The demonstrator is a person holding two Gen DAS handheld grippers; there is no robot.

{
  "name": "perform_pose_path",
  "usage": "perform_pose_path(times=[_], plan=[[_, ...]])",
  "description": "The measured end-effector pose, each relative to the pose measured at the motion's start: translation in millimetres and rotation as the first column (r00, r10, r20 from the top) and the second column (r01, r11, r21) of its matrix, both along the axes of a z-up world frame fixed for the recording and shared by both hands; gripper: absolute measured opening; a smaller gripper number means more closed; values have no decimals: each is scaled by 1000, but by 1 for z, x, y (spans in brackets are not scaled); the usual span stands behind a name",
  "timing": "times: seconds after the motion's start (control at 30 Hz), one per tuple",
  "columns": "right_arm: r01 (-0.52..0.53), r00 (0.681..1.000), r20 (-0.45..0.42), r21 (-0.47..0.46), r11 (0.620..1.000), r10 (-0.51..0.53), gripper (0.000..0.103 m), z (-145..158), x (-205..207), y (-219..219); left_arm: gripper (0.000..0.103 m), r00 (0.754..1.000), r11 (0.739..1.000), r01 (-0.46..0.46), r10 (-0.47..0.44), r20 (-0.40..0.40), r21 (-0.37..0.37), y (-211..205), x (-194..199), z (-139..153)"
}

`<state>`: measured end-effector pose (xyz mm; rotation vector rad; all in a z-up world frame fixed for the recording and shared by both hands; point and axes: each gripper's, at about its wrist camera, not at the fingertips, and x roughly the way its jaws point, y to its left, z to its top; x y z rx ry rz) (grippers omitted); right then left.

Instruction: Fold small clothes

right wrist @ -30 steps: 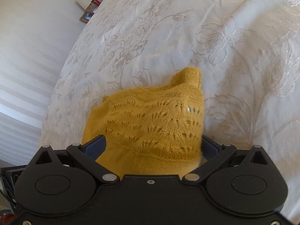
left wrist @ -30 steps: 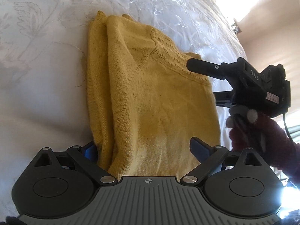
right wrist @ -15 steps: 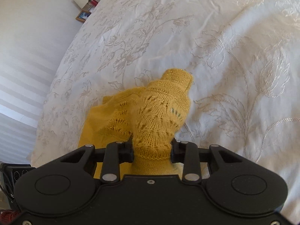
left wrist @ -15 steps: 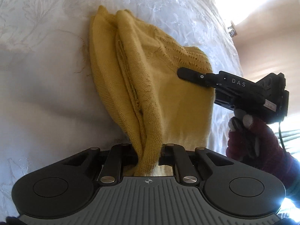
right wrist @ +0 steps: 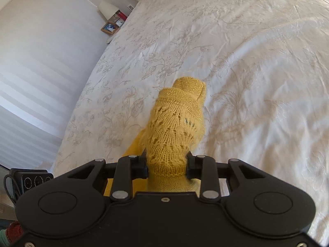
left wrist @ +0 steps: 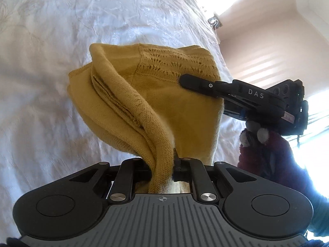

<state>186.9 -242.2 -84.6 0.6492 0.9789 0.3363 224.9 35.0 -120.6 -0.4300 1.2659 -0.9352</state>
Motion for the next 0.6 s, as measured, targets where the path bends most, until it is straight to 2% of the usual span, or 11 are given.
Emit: perform_pose_path(times=[0.1,0.13,0.17,0.2,0.23,0.27,0.33,0.37,0.5,0.6], plan=[[2,999,-51,-11,1000,-2,44,-18,-22,-15,16,998,999,-25,26,-52,32,-1,-29,-20],[3,996,-83,-64,998,-8,52,-27,-26,-17,20,997,996,-39,44,-67,77,0,-39,-32],[2,993,-117,-182,983,-24,67,-38,-29,-18,21,994,989,-58,69,-79,135,0,-47,-45],[0,987,-150,-329,944,-52,74,-49,-33,-19,21,990,971,-80,104,-95,227,2,-55,-63],[-6,983,-169,-410,912,-69,75,-58,-37,-22,22,984,941,-93,137,-115,325,4,-62,-81],[-9,980,-180,-439,899,-79,74,-64,-41,-27,24,976,923,-106,168,-139,370,8,-69,-95],[37,982,-157,-379,925,-104,74,-64,-53,-39,25,956,921,-197,256,-142,337,18,-77,-101],[50,984,-141,-365,930,-108,75,-60,-60,-43,27,952,914,-217,276,-132,344,20,-80,-97],[44,993,-82,-382,923,-81,80,-51,-80,-46,31,970,879,-231,242,28,416,15,-97,-66],[59,995,-59,-371,927,-86,82,-50,-92,-46,36,958,872,-275,213,190,405,5,-106,-37]])
